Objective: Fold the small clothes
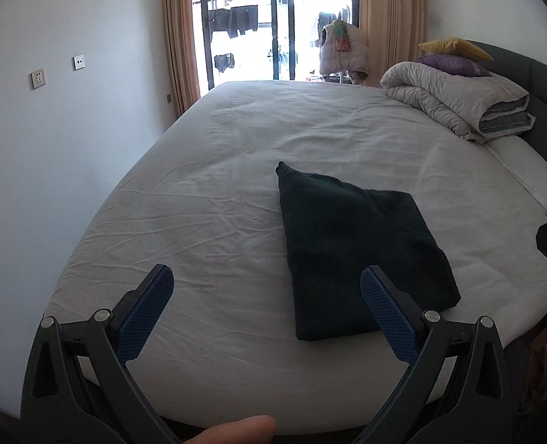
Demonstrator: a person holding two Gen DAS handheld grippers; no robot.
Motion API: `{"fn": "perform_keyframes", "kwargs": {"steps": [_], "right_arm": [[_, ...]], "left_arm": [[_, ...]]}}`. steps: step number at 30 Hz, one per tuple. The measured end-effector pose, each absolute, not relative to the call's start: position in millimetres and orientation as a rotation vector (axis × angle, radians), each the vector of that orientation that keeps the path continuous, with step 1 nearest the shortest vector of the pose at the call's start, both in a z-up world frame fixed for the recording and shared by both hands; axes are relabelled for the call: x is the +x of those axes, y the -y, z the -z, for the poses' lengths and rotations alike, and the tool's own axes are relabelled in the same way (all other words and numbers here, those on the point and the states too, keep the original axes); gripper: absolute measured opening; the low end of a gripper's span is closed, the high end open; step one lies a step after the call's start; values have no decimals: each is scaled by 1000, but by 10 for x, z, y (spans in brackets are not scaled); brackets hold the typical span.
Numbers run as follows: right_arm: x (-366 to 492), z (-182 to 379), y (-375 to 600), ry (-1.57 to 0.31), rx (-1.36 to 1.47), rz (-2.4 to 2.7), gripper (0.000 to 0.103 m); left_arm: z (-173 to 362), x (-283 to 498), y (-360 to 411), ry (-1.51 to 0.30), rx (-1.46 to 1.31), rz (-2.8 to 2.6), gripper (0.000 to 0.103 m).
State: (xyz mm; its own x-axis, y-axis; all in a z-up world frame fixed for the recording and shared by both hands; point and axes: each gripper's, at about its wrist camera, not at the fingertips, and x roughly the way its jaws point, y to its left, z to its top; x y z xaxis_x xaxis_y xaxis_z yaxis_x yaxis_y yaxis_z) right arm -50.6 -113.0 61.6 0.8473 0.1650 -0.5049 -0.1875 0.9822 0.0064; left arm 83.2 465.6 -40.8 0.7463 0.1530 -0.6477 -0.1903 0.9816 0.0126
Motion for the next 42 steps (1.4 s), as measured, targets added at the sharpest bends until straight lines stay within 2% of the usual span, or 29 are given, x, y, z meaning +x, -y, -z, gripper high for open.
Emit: {"fn": "perform_keyframes", "kwargs": {"steps": [11,42], "right_arm": [[-389,-387,1006,-608,-52,-182,103],[-281,-224,970,-672,-73,-186,103]], "left_arm": [[739,1050,-4688,-782,-71,-172,103],[903,1209,-4750,-825,-89,-183,103]]}}
